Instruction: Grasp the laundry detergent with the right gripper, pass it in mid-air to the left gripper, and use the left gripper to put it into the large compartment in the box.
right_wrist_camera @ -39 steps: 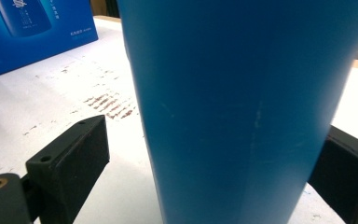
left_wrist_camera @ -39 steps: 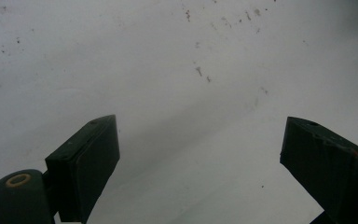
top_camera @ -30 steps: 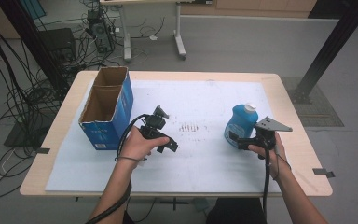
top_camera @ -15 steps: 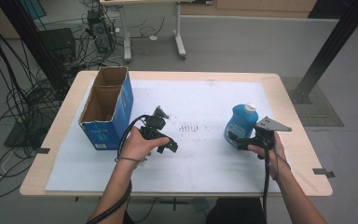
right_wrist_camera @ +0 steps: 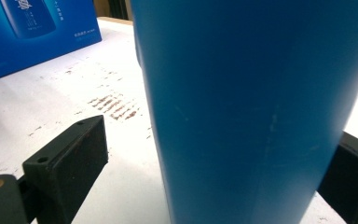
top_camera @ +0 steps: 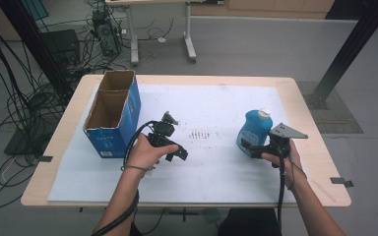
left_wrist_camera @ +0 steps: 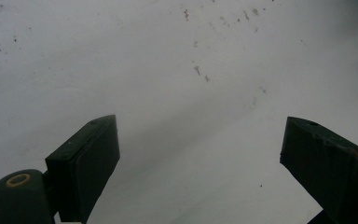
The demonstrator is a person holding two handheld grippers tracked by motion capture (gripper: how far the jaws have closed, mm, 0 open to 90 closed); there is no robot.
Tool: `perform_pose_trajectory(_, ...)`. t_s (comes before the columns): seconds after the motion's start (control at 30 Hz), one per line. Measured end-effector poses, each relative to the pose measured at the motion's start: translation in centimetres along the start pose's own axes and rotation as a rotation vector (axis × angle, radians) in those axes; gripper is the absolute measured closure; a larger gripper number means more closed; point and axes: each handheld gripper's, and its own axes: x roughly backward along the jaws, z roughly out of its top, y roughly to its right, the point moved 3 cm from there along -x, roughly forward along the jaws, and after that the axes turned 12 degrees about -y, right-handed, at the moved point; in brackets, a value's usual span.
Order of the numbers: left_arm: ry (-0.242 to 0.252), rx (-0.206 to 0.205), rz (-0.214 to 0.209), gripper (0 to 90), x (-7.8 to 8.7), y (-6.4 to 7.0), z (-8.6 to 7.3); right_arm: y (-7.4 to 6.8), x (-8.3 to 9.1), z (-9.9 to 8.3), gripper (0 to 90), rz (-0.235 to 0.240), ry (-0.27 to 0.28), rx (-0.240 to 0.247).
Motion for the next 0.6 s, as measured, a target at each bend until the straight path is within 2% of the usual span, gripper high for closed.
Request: perform_pose_trajectory(0.6,0.005,0.007,-0.006,12.1,-0.06,-0.17,-0.14,-0.29,-0.35,-0.03,7.1,0.002,0.004,-0.002)
